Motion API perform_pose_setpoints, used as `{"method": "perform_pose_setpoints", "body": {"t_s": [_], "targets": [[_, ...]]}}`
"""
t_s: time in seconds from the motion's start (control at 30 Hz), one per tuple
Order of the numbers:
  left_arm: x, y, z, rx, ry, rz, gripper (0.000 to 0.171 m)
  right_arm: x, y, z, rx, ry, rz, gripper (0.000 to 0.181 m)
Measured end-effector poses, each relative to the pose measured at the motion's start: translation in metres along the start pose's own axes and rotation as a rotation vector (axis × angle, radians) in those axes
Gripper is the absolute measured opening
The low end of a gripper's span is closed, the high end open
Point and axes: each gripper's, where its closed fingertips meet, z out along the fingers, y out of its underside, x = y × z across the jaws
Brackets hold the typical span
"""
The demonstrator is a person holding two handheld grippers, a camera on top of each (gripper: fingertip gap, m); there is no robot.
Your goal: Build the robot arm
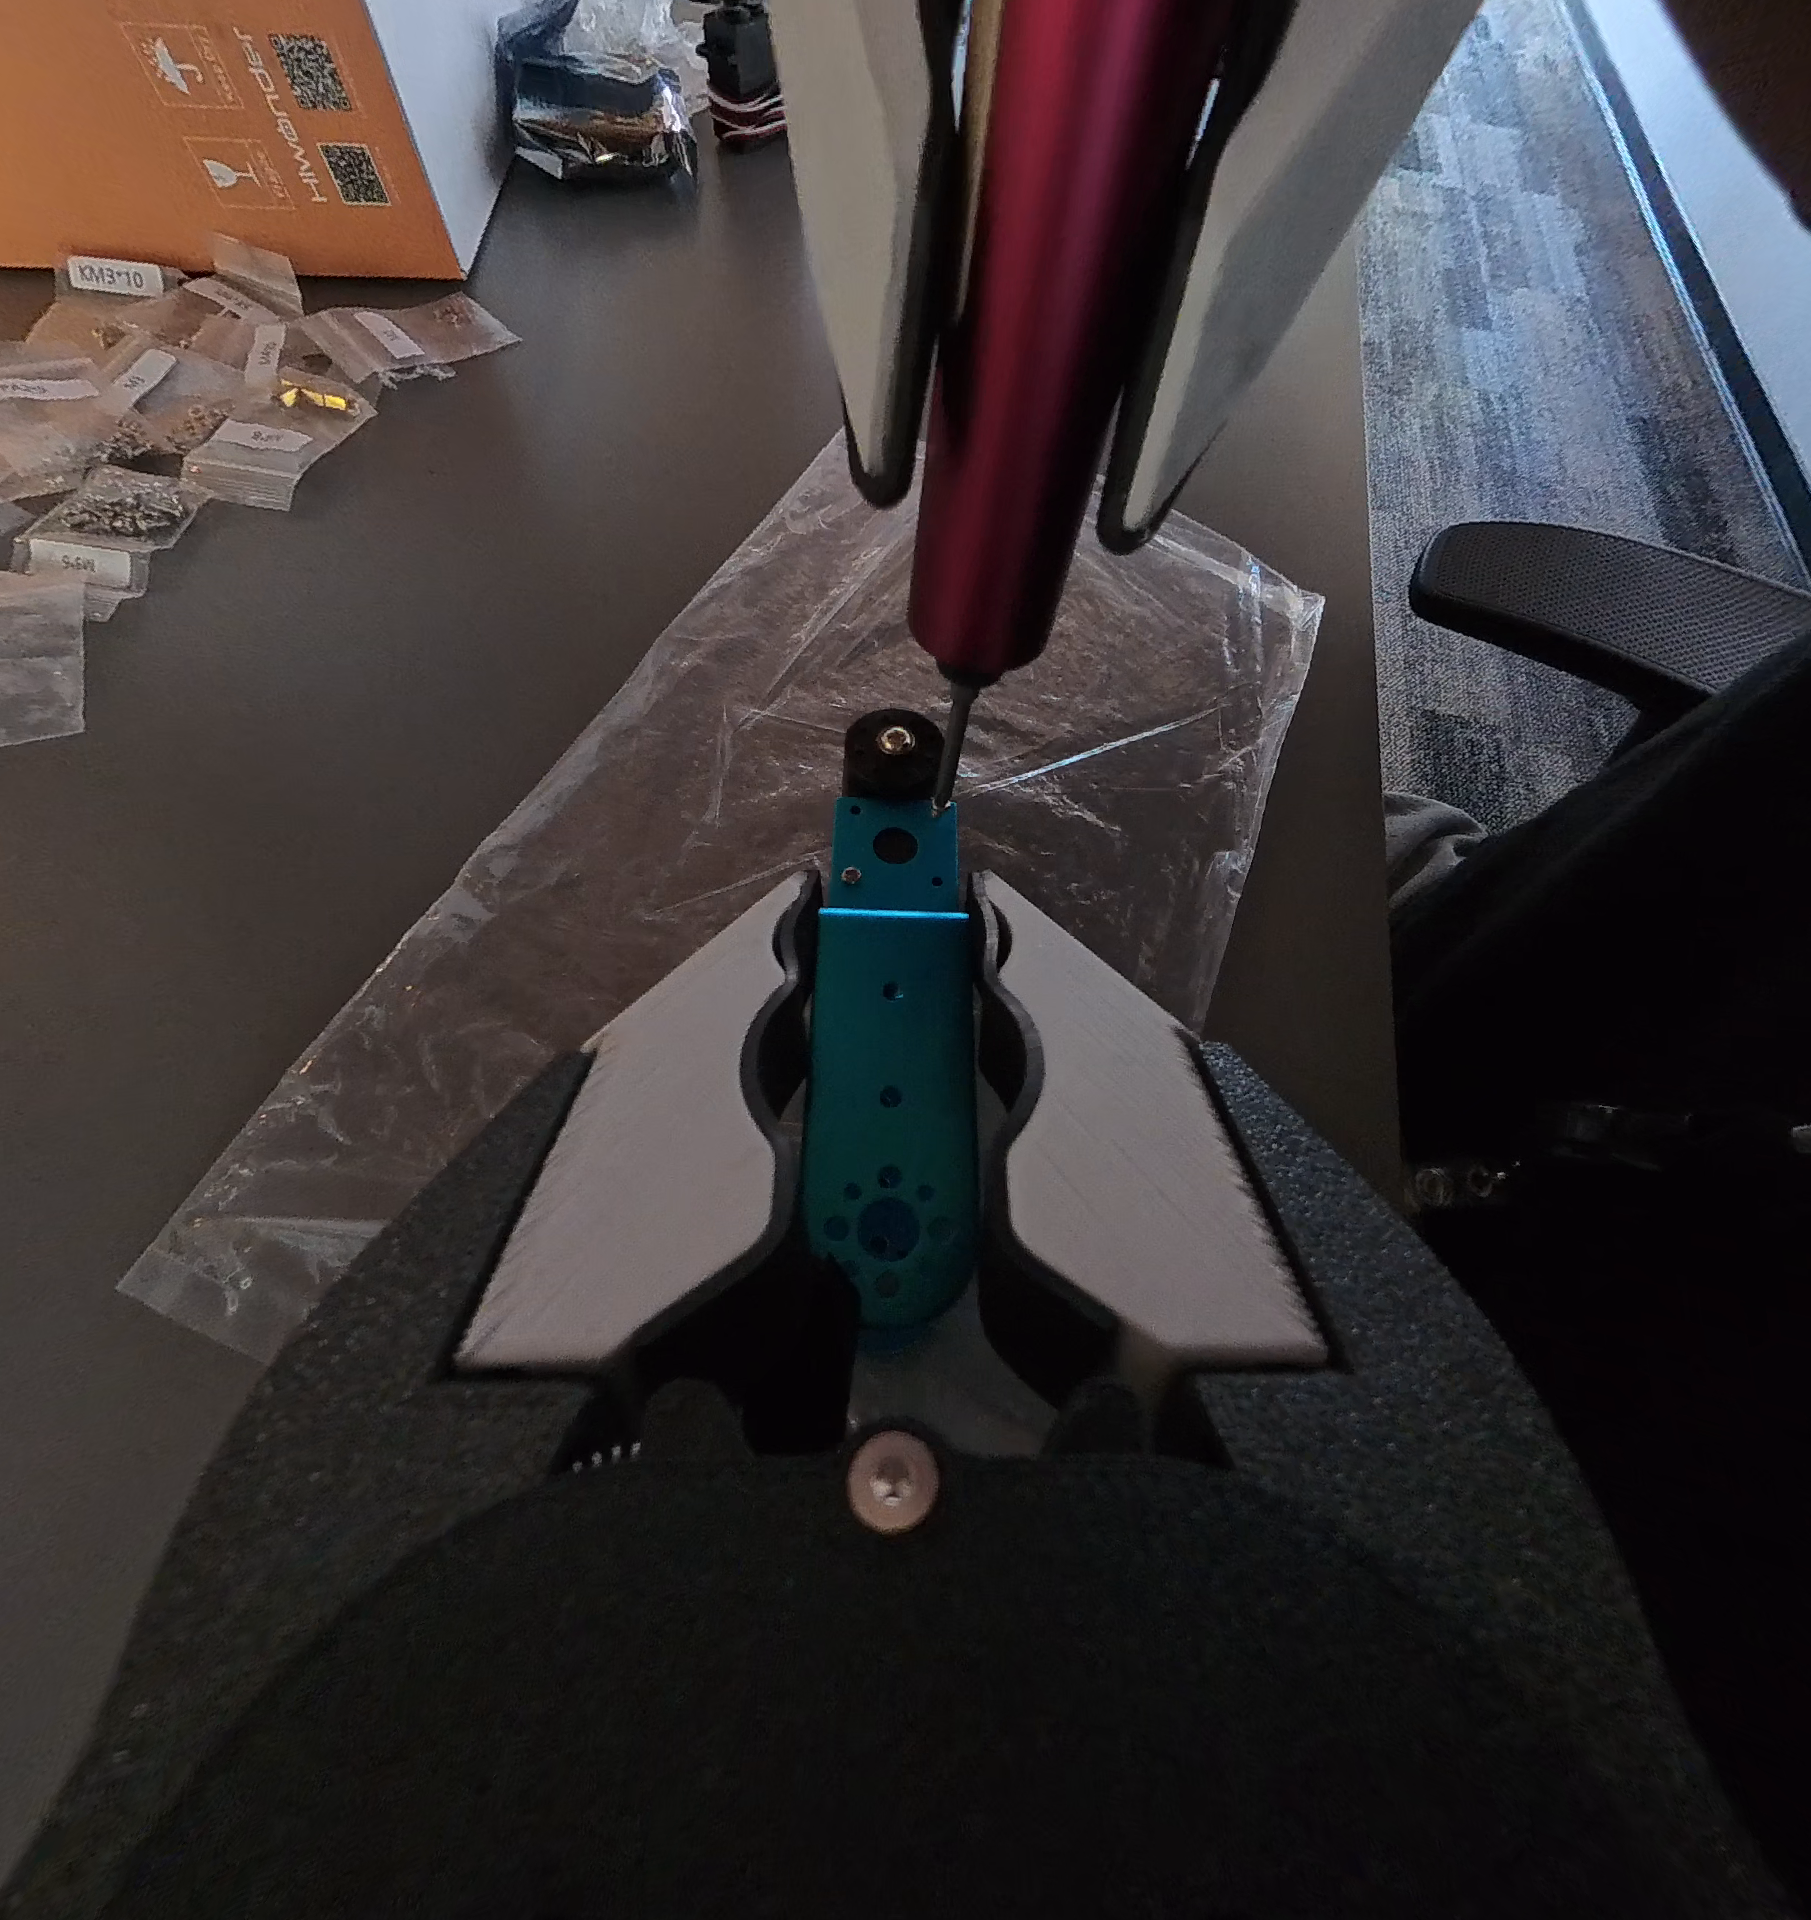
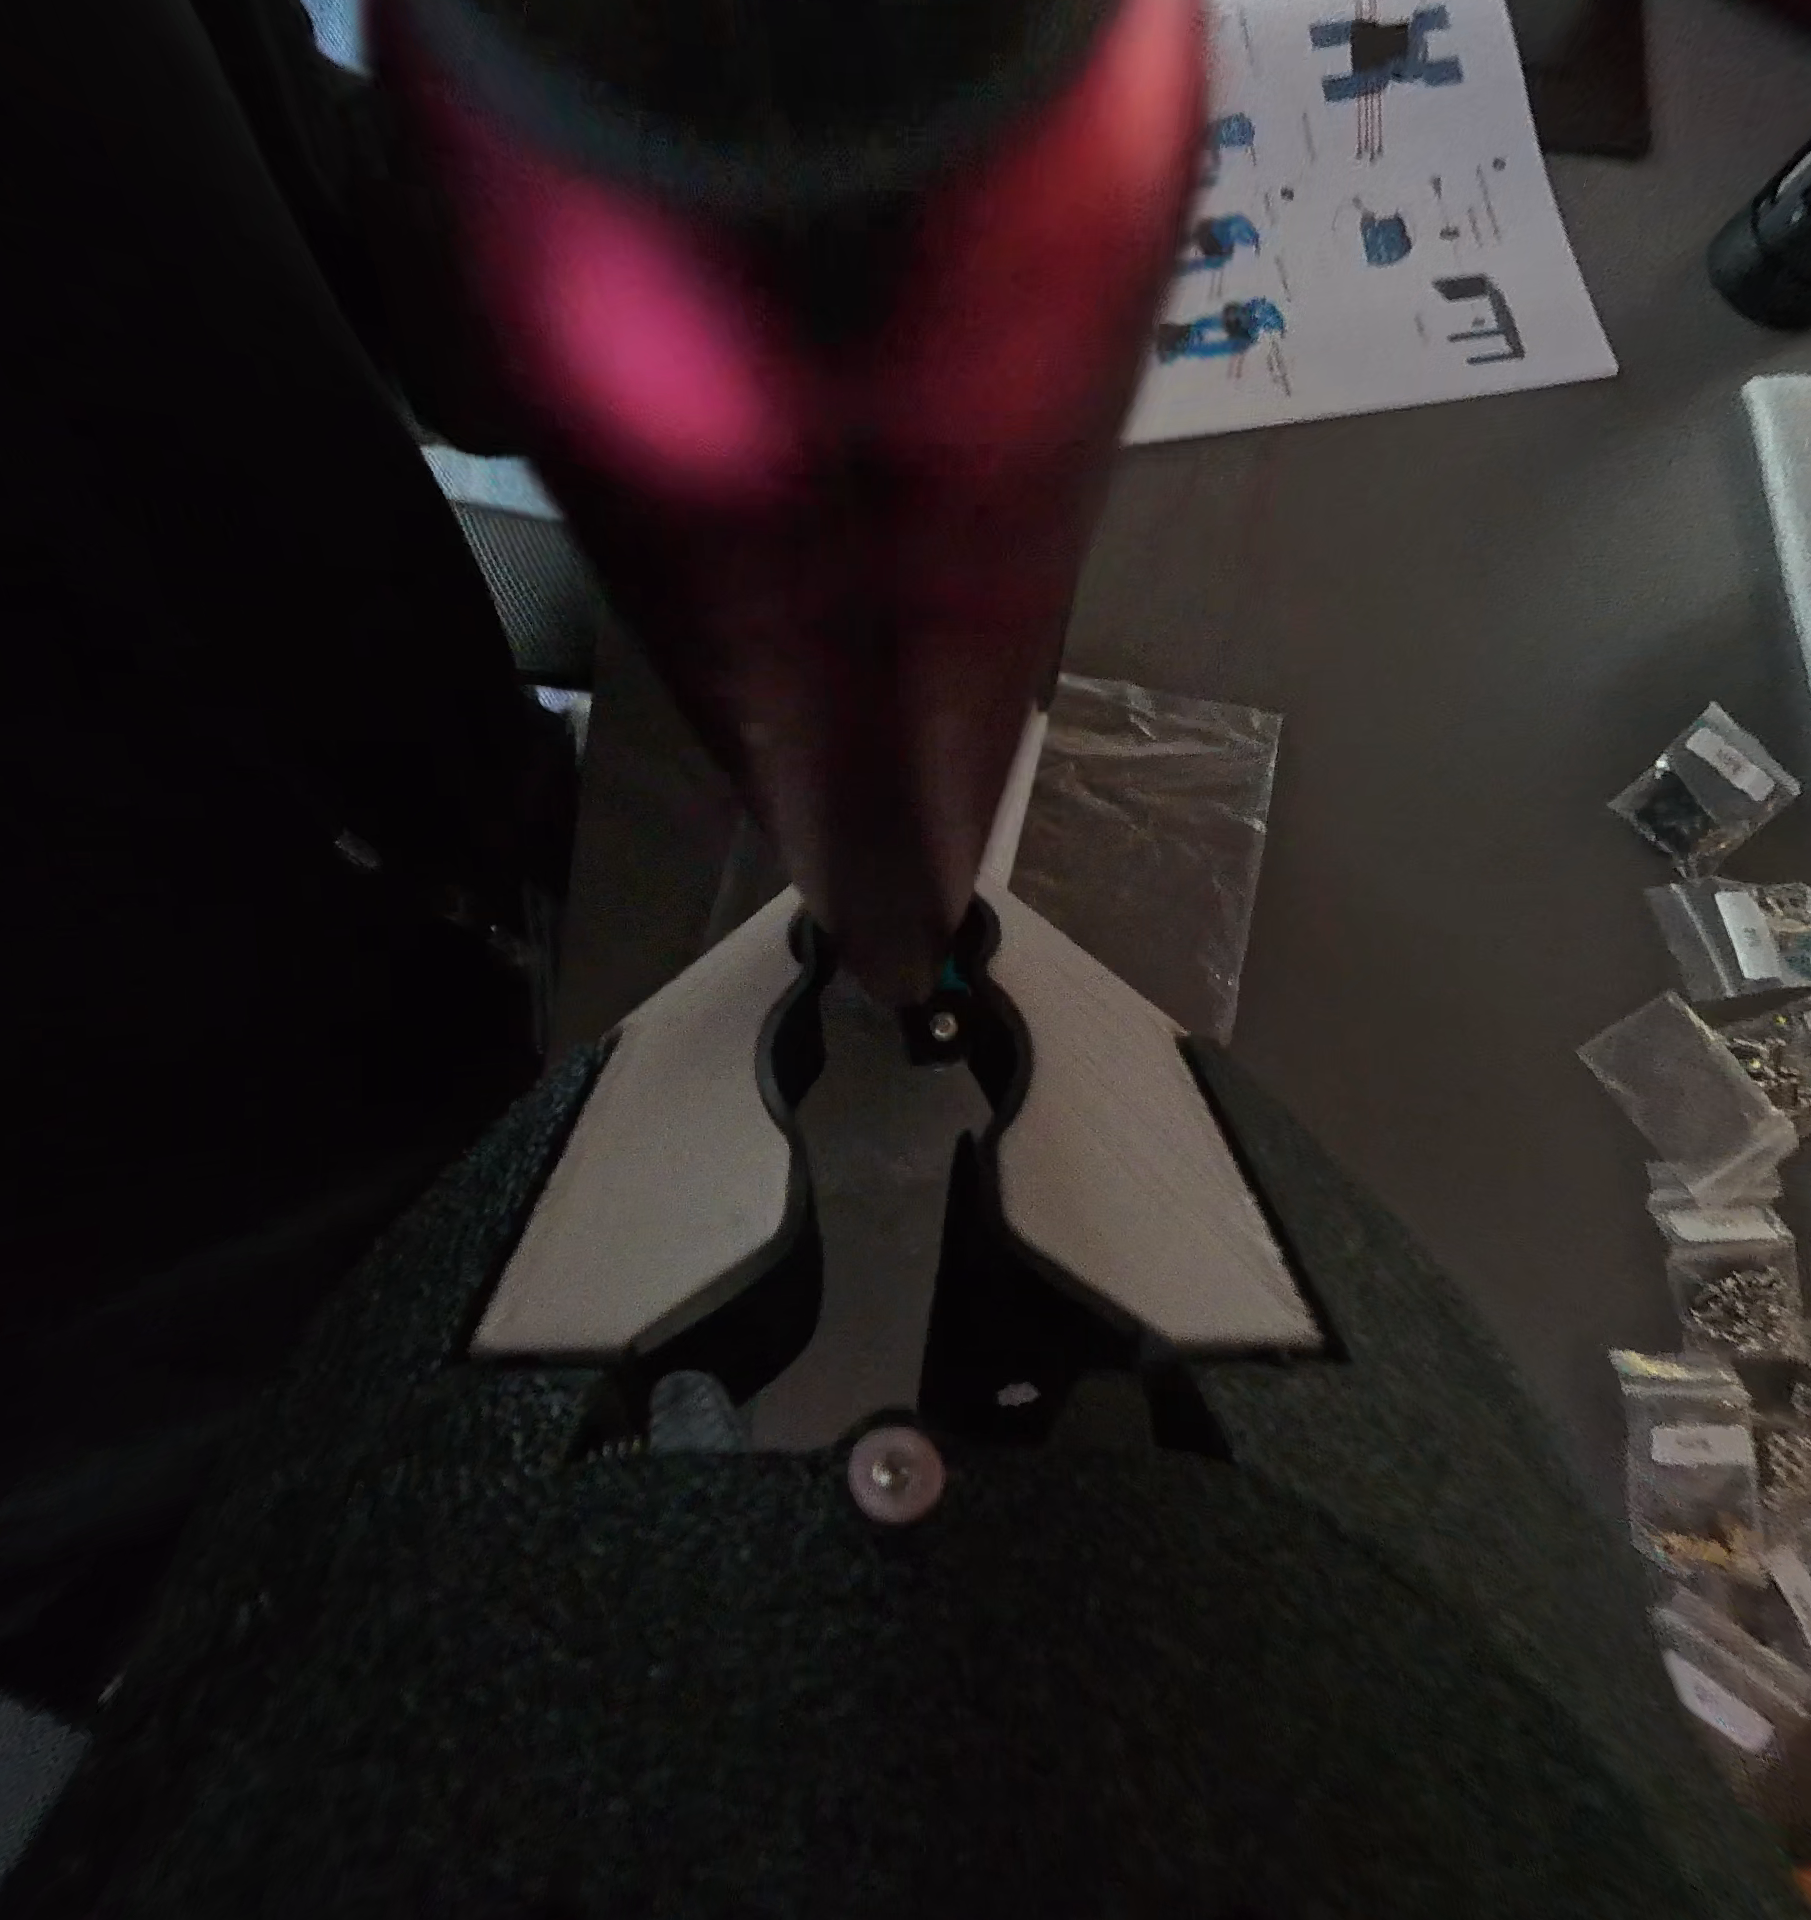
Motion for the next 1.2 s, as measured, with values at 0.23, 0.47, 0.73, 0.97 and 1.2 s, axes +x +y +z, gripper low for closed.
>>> {"method": "perform_pose_setpoints", "body": {"t_s": [0.23,0.47,0.73,0.97,1.2], "targets": [[0.0,0.0,0.0,-0.001,-0.002,0.002,0.027,0.003,-0.001,-0.002,0.133,0.008,0.025,0.021],[0.0,0.0,0.0,-0.001,0.007,-0.007,0.027,0.001,0.011,-0.01,0.126,0.056,0.083,0.021],[0.0,0.001,0.0,-0.001,-0.002,0.001,0.027,-0.002,0.027,-0.015,-0.101,0.042,0.01,0.021],[-0.001,0.001,0.0,-0.005,-0.005,0.006,0.027,0.0,0.026,-0.014,-0.153,0.029,-0.004,0.021],[-0.002,-0.004,-0.002,0.018,-0.082,0.098,0.032,0.0,0.026,-0.014,-0.149,0.06,0.056,0.021]]}}
